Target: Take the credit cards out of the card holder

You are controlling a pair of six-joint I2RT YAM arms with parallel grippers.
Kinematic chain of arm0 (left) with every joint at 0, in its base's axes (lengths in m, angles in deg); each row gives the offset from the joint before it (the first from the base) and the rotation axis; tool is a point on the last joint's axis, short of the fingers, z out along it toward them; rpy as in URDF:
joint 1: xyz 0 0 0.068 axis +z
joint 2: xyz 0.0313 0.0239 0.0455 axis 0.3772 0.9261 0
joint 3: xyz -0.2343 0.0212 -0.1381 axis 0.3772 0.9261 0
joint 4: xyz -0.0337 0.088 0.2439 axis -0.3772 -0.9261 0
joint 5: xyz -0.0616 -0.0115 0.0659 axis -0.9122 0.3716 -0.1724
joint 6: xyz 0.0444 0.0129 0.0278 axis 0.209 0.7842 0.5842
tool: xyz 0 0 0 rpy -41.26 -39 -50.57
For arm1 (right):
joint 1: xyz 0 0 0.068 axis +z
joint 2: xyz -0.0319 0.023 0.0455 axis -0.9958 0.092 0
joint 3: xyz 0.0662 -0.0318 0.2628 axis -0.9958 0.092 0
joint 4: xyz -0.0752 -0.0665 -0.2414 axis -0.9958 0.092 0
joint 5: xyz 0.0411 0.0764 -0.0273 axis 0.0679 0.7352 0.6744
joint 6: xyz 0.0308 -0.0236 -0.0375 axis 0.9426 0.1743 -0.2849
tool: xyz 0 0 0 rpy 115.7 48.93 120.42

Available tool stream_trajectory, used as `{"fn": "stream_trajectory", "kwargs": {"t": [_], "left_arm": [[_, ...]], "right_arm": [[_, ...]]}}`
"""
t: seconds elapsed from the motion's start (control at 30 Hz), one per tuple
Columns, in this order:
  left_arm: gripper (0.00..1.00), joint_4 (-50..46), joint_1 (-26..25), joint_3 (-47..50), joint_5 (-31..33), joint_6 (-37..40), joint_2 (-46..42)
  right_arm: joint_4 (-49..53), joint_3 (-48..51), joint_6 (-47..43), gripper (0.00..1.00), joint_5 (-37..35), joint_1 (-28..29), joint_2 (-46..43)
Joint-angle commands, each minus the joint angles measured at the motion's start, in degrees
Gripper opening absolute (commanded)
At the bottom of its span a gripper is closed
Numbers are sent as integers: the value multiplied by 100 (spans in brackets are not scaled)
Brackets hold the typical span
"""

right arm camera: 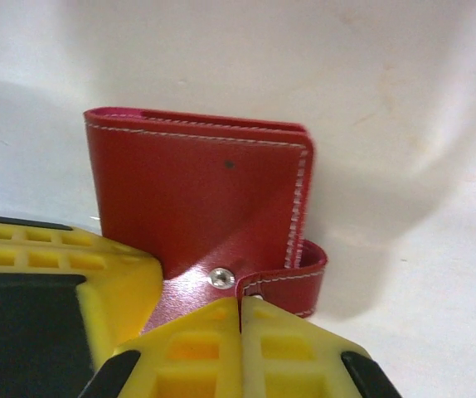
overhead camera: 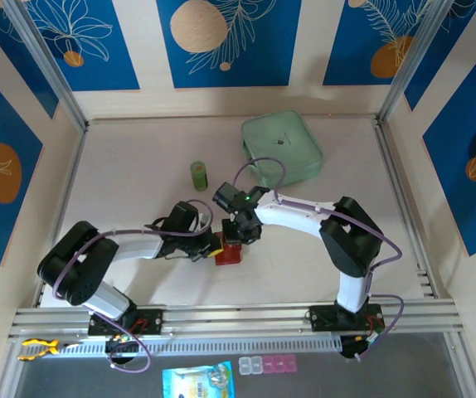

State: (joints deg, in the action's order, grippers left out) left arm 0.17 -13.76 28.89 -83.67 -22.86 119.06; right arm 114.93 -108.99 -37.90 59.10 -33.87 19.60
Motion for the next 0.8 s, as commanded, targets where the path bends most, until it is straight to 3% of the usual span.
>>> {"fn": "stream_trajectory", "kwargs": {"t": [0.0, 0.2, 0.33, 0.47, 0.77], "left_arm": [[7, -334, -29, 100, 250, 69, 220], [7, -303, -34, 56, 204, 19, 219], [10, -481, -35, -140, 161, 63, 113], [14, -679, -32, -332, 152, 108, 7], [16, -969, -29, -503, 199, 153, -187]], "right_arm": [[193, 219, -50, 0, -117, -146, -291], [141, 456, -92, 0, -93, -356, -424], [64, 492, -113, 15, -49, -389, -435], [-148, 506, -114, 22, 166, -423, -352], [-331, 575, -96, 23, 293, -452, -106]]}}
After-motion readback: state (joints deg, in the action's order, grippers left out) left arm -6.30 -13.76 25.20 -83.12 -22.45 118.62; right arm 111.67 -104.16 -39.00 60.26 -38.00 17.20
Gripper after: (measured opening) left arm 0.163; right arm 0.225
